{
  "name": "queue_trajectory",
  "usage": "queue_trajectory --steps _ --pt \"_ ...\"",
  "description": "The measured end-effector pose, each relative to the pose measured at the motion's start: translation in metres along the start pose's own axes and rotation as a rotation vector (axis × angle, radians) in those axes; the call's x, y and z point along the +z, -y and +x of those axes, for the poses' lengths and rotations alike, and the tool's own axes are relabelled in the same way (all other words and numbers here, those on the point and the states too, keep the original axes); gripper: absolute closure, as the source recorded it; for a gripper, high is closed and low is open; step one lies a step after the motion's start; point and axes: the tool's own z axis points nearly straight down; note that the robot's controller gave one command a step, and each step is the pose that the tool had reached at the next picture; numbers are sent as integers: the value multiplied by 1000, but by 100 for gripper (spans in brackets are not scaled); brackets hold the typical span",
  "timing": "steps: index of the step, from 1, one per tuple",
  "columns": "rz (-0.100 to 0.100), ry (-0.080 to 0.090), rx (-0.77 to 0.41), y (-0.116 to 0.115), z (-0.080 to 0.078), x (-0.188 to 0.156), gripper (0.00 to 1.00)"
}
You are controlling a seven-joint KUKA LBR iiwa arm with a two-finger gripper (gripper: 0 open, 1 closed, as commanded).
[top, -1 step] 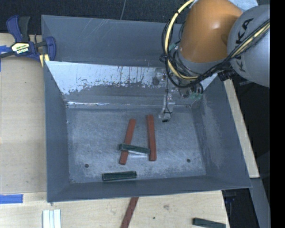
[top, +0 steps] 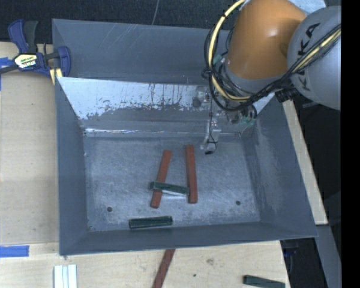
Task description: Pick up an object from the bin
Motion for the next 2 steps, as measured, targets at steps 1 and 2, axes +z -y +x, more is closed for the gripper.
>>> queue_trajectory --steps 1,2 --pt "1 5 -73 -6 8 31 0" --pt "-1 -5 -561 1 15 110 100"
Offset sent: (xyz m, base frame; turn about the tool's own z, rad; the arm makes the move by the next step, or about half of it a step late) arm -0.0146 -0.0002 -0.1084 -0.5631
